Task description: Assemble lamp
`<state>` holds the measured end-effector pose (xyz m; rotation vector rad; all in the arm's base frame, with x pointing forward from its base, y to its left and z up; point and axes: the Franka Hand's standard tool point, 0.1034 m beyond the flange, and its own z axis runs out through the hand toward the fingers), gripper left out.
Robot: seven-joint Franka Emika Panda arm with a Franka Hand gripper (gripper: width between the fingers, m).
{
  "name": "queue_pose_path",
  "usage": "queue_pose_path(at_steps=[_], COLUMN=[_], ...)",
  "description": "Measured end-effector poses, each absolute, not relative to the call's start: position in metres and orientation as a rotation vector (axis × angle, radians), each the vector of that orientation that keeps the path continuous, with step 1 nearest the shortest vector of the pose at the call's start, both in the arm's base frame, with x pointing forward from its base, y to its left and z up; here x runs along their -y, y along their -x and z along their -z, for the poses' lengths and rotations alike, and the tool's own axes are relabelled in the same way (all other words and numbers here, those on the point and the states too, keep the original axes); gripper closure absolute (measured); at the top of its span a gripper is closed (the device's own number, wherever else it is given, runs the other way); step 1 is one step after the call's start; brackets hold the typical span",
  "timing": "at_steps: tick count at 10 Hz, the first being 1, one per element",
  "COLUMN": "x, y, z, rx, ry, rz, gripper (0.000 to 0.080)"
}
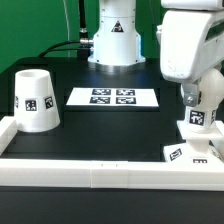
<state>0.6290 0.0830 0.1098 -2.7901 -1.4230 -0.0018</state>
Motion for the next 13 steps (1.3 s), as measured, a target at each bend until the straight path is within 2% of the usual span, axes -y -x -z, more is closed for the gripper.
queue_pose_path(at_steps=[4, 9, 13], x=[-0.0837, -0.0845, -0.0857], y=[-0.6287, -0.6308, -0.6308], z=[-0.1097, -0.1103, -0.1105], rx=[1.029, 0.214, -0.156], ry=[2.956, 3.063, 3.066], rz=[0.000, 0.014, 0.001], gripper=[0.0219, 0.0219, 0.0219])
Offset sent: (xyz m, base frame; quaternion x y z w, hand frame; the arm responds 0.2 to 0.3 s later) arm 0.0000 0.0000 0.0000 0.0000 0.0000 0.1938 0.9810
